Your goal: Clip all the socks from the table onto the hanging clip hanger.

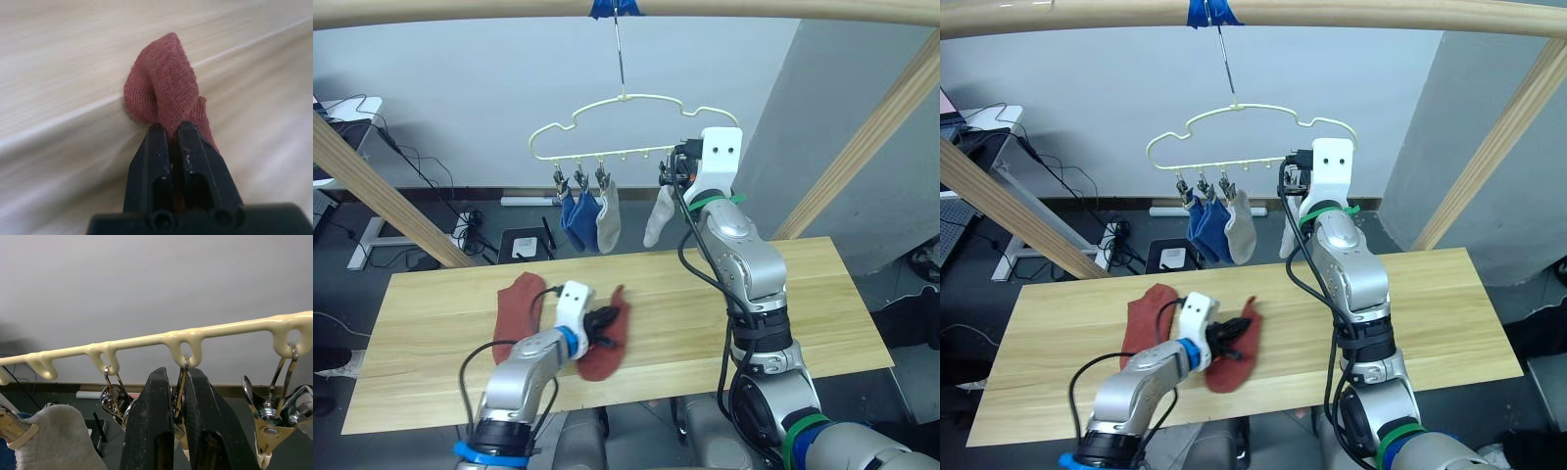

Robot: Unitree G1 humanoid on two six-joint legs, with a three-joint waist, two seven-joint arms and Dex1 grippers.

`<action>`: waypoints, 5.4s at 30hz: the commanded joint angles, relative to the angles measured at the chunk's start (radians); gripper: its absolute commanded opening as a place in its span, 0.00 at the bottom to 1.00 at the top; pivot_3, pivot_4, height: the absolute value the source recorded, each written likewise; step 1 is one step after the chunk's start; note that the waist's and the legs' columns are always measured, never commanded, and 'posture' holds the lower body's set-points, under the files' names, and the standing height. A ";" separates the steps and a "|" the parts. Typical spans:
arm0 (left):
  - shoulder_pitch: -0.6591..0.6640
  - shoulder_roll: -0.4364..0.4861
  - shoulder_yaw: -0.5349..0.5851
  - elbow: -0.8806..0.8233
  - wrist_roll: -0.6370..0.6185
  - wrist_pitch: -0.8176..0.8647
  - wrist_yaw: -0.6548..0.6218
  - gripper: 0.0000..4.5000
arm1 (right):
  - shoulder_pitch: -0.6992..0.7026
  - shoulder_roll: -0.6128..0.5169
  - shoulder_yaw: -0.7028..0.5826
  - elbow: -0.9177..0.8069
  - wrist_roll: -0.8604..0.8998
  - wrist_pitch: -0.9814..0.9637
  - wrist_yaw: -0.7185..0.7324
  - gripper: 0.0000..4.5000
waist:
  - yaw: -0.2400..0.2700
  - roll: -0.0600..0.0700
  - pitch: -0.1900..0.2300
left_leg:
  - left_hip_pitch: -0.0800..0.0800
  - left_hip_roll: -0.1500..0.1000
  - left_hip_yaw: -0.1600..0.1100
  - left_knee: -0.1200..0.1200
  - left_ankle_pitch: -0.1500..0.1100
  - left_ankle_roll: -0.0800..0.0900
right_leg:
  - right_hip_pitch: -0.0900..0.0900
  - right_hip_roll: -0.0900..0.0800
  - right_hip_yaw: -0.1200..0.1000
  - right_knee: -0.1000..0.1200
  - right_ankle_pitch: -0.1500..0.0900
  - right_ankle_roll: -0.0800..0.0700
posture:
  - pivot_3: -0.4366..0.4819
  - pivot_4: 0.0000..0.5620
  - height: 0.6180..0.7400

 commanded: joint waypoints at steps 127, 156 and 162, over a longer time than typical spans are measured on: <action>-0.347 0.282 0.027 -0.104 -0.108 -0.212 -0.301 0.70 | 0.101 -0.126 0.013 -0.248 -0.072 0.015 0.026 0.63 | -0.020 0.000 0.000 | 0.000 0.000 0.000 -0.004 0.000 0.000 | -0.001 0.001 0.001 -0.002 -0.003 0.004 | 0.25 0.41 1.00; -0.434 0.393 0.085 -0.059 -0.195 -0.155 -0.436 0.70 | 0.108 -0.100 0.013 -0.167 -0.049 0.044 0.065 0.63 | -0.007 0.000 0.000 | 0.000 0.000 0.000 -0.003 0.000 0.000 | -0.001 0.001 0.000 -0.001 -0.003 0.004 | 0.26 0.41 1.00; -0.444 0.403 0.084 -0.045 -0.184 -0.168 -0.436 0.70 | 0.090 -0.091 -0.001 -0.133 -0.059 -0.004 0.033 0.63 | -0.003 0.000 0.000 | 0.000 0.000 0.000 -0.003 0.000 0.000 | -0.001 0.001 0.000 -0.001 -0.001 0.002 | 0.27 0.41 1.00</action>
